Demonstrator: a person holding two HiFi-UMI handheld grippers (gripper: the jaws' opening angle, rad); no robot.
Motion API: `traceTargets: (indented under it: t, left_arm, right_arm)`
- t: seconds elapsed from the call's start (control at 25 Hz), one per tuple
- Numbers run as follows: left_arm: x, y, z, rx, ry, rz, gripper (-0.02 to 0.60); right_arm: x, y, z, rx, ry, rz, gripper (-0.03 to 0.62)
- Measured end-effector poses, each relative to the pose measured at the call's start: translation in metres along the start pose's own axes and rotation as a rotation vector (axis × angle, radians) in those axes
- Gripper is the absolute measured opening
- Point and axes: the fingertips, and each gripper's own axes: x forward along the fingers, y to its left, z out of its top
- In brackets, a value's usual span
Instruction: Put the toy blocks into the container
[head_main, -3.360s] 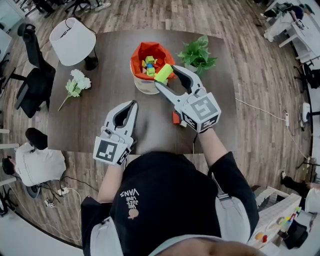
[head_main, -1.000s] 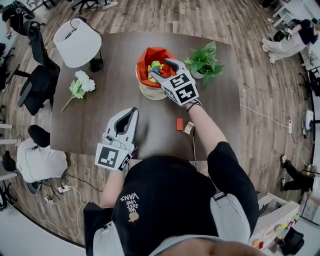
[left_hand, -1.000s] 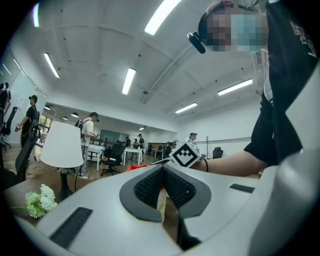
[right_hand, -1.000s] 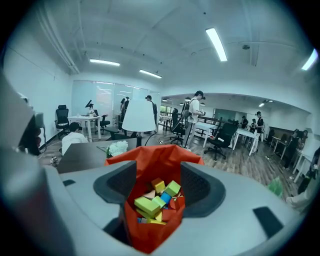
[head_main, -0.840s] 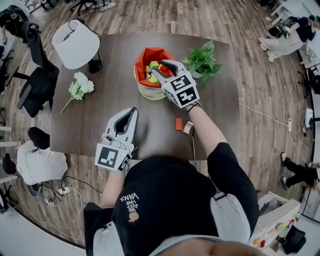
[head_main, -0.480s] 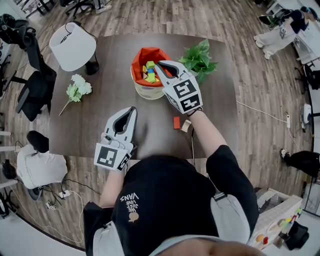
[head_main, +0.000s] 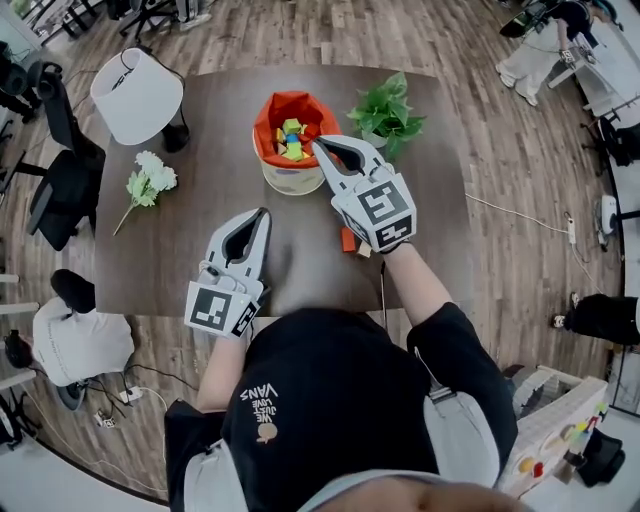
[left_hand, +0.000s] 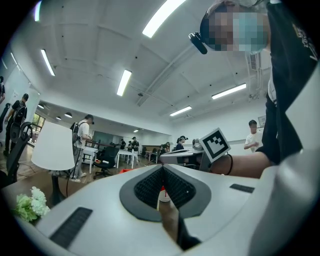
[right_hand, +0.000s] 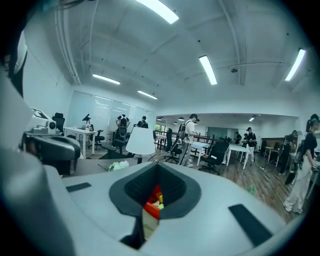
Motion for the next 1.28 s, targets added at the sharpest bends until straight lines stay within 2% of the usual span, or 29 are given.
traceTargets:
  t: [0.32, 0.84, 1.28]
  left_arm:
    - [0.003, -0.009, 0.001, -0.005, -0.005, -0.039, 0.011]
    - [0.004, -0.027, -0.002, -0.002, 0.004, -0.079, 0.011]
    - [0.000, -0.037, -0.004, 0.005, 0.013, -0.084, 0.011]
  right_arm:
    - [-0.039, 0.019, 0.010, 0.023, -0.042, 0.005, 0.017]
    - [-0.085, 0.054, -0.037, 0.095, 0.023, -0.015, 0.017]
    - [-0.099, 0.059, -0.040, 0.099, 0.024, -0.019, 0.017]
